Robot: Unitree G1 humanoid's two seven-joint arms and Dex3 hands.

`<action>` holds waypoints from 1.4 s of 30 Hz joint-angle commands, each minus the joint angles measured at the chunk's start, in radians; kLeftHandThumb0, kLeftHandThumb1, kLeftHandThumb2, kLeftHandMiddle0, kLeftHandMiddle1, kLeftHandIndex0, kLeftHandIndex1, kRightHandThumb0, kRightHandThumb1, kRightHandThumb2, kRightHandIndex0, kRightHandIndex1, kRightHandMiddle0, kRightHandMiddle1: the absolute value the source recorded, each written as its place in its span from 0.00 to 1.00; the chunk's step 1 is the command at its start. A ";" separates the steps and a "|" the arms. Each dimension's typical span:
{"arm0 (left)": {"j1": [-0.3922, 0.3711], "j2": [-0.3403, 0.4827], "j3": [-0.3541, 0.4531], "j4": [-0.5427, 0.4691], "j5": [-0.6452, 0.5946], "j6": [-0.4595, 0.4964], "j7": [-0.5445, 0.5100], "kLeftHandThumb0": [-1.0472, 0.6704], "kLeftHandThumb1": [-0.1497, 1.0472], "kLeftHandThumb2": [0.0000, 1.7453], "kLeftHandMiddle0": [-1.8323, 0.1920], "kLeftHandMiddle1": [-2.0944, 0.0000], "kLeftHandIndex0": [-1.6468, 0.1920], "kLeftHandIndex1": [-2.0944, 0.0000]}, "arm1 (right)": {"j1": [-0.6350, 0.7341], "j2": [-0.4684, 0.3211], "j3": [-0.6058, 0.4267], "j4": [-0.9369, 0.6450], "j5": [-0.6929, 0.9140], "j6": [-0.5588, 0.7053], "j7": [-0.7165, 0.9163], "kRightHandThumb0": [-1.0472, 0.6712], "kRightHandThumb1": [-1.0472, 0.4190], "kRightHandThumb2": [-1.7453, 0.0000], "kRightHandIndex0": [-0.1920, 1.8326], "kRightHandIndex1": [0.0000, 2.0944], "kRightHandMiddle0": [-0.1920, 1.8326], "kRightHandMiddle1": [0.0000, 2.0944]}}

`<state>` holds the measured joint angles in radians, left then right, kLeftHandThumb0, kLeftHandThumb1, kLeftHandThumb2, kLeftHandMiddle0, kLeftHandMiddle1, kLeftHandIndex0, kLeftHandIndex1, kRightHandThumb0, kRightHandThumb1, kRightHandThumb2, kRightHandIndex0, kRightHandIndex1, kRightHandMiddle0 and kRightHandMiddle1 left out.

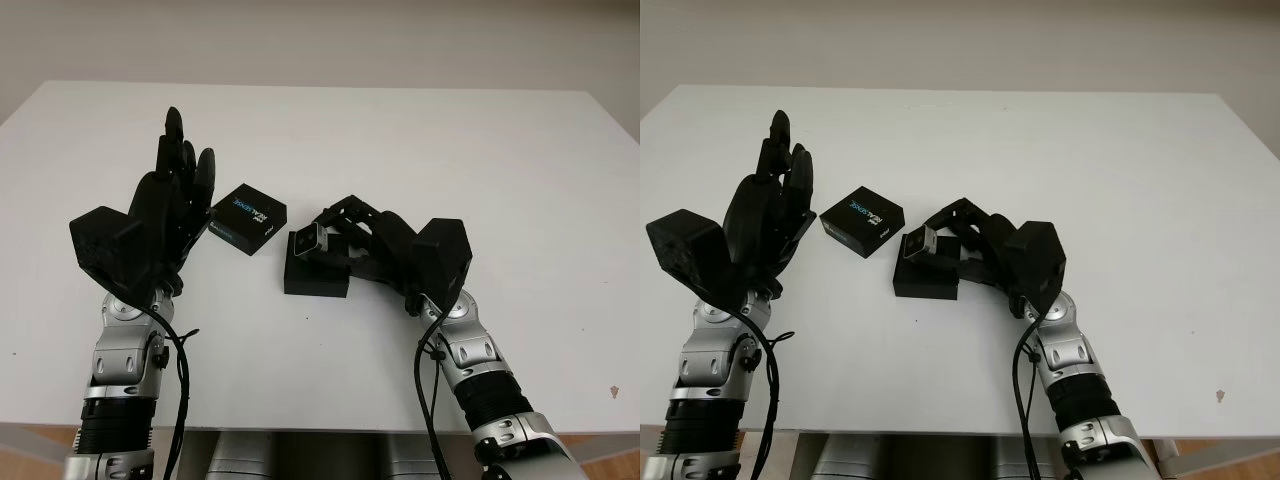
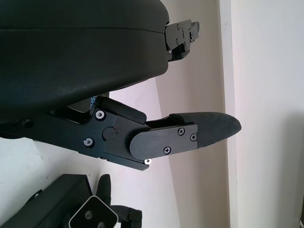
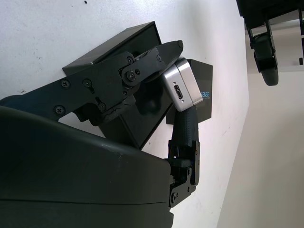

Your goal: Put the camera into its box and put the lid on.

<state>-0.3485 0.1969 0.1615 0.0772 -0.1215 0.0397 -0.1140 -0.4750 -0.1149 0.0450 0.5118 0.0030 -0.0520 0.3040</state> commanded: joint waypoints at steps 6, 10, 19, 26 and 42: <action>0.005 -0.001 0.006 -0.011 -0.007 -0.011 -0.001 0.17 1.00 0.31 1.00 1.00 1.00 1.00 | -0.011 -0.002 0.002 0.007 -0.002 -0.002 0.001 0.38 0.08 0.97 0.20 0.03 0.26 0.81; 0.007 -0.001 0.004 -0.014 -0.001 -0.011 0.003 0.17 1.00 0.31 1.00 1.00 1.00 1.00 | -0.011 -0.001 0.003 0.011 -0.004 -0.006 0.000 0.38 0.08 0.97 0.20 0.03 0.26 0.80; 0.008 -0.003 0.001 -0.020 -0.001 -0.007 0.008 0.17 1.00 0.31 1.00 1.00 1.00 1.00 | -0.004 -0.010 0.016 0.007 -0.021 -0.007 0.003 0.37 0.08 0.97 0.20 0.03 0.25 0.81; 0.008 -0.003 0.002 -0.020 0.000 -0.007 0.010 0.17 1.00 0.32 1.00 1.00 1.00 1.00 | -0.001 -0.010 0.023 0.009 -0.027 -0.009 0.006 0.37 0.08 0.97 0.20 0.03 0.26 0.81; 0.011 -0.003 0.004 -0.026 -0.006 -0.006 0.008 0.17 1.00 0.32 1.00 1.00 1.00 1.00 | 0.014 -0.021 0.060 0.022 -0.088 -0.057 -0.007 0.35 0.08 0.97 0.20 0.03 0.25 0.80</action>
<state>-0.3431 0.1961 0.1619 0.0668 -0.1221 0.0391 -0.1059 -0.4727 -0.1346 0.0896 0.5216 -0.0776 -0.0962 0.2956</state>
